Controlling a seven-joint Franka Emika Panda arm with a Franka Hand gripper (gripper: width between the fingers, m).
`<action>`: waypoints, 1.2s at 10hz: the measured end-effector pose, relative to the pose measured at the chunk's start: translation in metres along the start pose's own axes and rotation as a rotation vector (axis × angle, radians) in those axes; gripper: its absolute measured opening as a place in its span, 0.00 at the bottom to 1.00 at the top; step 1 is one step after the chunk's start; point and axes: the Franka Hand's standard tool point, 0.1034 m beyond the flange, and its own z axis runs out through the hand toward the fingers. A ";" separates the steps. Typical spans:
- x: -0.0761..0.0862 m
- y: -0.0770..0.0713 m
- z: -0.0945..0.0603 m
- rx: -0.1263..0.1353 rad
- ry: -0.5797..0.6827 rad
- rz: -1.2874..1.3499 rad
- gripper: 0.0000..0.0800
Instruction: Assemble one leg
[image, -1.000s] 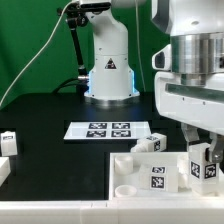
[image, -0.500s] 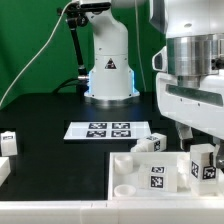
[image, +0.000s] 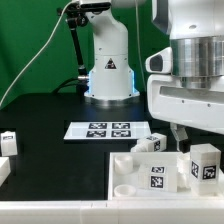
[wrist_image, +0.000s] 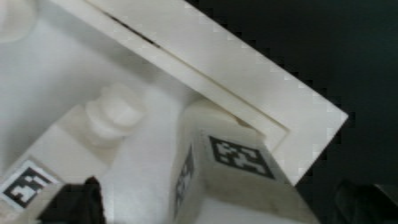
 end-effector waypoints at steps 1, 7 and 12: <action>0.000 0.000 0.000 -0.003 0.000 -0.096 0.81; -0.002 -0.003 -0.001 -0.021 0.018 -0.641 0.81; 0.007 0.002 -0.001 -0.049 0.027 -0.968 0.80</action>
Offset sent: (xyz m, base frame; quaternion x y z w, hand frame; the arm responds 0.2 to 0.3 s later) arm -0.0011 0.0119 0.0017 0.0040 0.0013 -0.2095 0.9778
